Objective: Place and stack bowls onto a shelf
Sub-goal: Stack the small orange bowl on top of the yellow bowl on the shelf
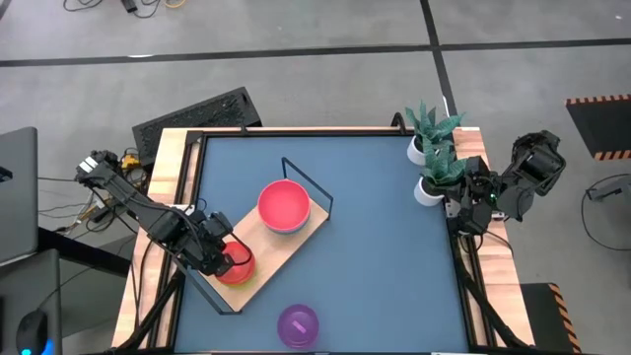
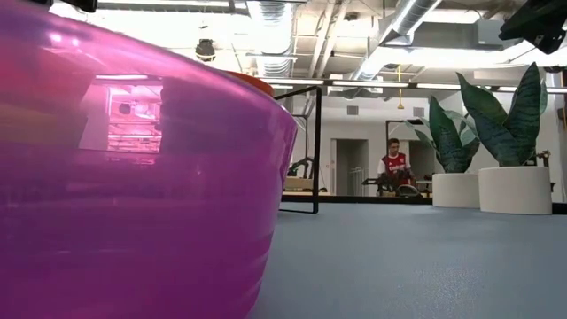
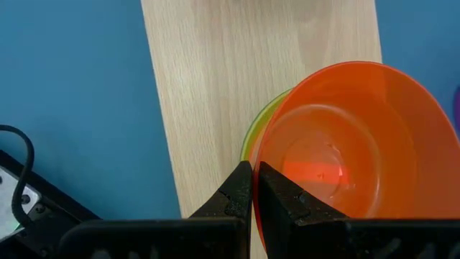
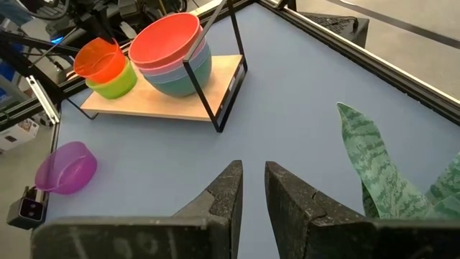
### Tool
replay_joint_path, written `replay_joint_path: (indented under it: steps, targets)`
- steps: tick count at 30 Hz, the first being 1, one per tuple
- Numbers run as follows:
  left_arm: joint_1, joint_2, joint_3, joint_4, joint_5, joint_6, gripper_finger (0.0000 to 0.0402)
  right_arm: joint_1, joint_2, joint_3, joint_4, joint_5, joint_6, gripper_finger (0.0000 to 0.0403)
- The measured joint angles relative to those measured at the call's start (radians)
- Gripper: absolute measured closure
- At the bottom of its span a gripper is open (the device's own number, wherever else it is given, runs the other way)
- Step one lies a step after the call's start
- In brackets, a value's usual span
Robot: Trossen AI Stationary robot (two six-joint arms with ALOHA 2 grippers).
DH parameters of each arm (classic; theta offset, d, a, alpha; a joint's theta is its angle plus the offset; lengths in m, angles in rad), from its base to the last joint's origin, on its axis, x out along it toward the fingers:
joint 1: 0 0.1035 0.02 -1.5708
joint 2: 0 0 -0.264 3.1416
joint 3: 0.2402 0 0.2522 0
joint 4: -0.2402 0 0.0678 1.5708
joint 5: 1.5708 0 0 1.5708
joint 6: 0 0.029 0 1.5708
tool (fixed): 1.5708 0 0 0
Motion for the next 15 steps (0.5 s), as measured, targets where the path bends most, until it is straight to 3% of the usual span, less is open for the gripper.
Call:
replay_joint_path:
  steps: [8, 15]
  targets:
    - [0.000, 0.000, 0.000, 0.000, -0.003, 0.002, 0.0395, 0.000, 0.000, 0.000, 0.000, -0.001, 0.000, 0.0314]
    - [0.000, 0.000, 0.000, 0.005, -0.013, -0.011, 0.0340, 0.000, 0.000, 0.000, 0.000, -0.002, 0.000, 0.0314]
